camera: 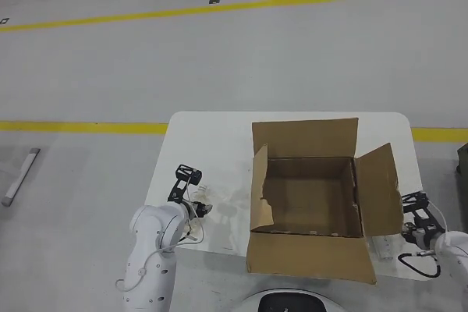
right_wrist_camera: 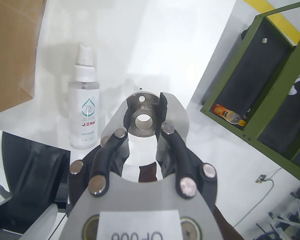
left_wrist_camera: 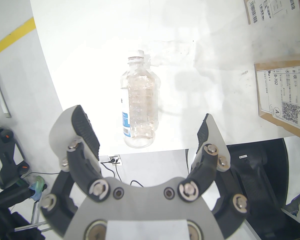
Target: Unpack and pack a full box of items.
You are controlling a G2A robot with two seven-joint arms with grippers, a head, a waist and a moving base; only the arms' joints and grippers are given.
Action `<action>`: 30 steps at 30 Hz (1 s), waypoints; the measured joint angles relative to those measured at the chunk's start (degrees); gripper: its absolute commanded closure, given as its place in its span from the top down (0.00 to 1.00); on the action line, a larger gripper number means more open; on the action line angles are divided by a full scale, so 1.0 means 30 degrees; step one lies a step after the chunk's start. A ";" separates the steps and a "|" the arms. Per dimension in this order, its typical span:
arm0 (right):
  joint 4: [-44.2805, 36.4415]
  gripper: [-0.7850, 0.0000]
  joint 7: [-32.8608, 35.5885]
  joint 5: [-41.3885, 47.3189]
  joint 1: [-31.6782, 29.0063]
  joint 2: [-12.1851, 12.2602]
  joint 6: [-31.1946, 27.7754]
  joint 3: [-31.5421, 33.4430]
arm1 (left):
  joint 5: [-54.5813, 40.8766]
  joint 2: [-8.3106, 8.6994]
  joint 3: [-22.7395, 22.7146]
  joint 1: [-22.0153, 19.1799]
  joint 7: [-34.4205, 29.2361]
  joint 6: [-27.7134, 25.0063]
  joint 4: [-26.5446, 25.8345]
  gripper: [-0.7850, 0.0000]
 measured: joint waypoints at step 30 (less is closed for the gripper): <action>0.0995 0.42 -0.0828 0.0115 0.0542 0.0332 0.1006 -0.0899 | 0.0000 0.0000 0.0000 0.0000 0.0000 0.0000 0.0000 1.00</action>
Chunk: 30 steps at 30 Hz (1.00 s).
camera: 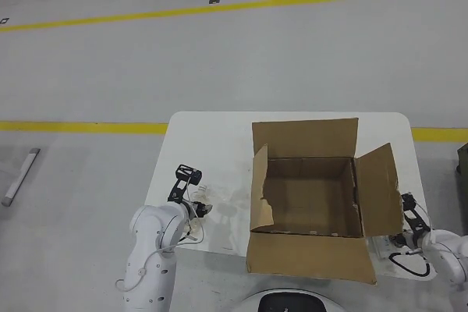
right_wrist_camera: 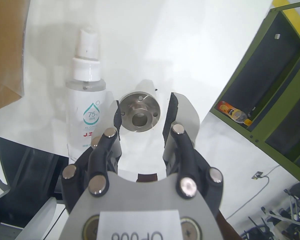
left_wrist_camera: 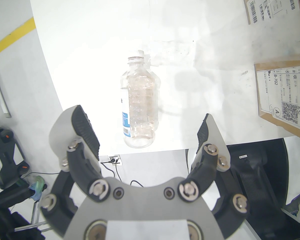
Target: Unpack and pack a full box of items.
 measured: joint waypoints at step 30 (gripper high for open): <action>-0.5020 0.00 -0.8509 0.7176 -0.0581 -0.0323 0.3602 0.1458 | 0.0000 0.0000 0.0000 0.0000 0.0000 0.0000 0.0000 1.00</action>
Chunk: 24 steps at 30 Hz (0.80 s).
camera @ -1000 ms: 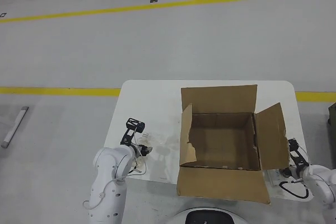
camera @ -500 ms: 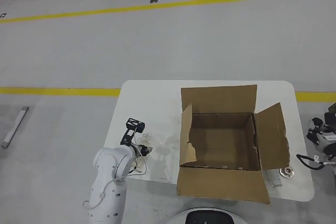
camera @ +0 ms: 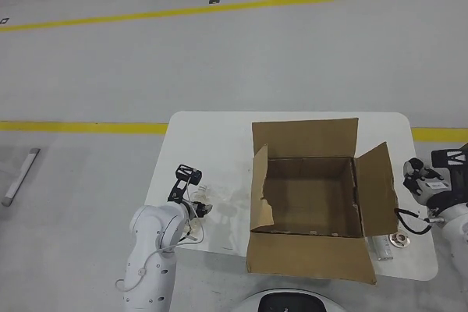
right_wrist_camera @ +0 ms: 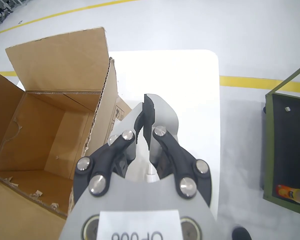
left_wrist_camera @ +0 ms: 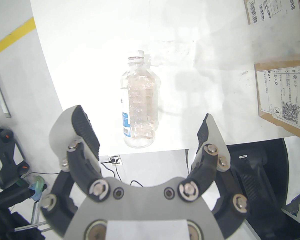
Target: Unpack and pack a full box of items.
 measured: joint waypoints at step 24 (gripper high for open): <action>0.3114 0.00 -0.7638 -0.1641 -0.0302 0.0123 -0.4533 -0.0891 | 0.0000 0.0000 0.0000 0.0000 0.0000 0.0000 0.0000 1.00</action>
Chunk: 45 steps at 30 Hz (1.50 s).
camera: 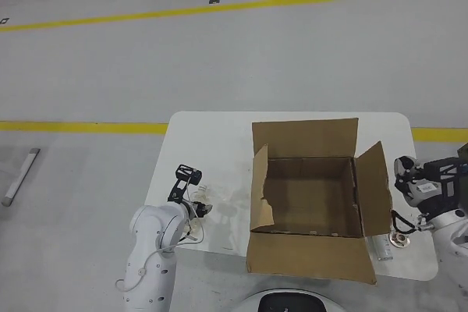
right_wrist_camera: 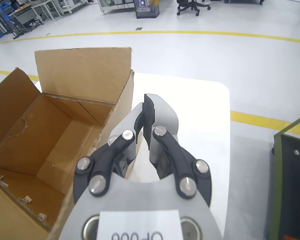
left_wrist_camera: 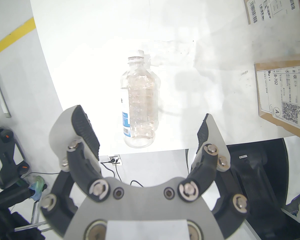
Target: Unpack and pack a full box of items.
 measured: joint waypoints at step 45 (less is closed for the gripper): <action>0.2457 0.00 -0.1526 0.1615 0.0975 0.0170 -0.1381 -0.1260 | -0.1722 0.0277 0.1665 0.0147 0.2058 -0.2299 -0.1841 0.00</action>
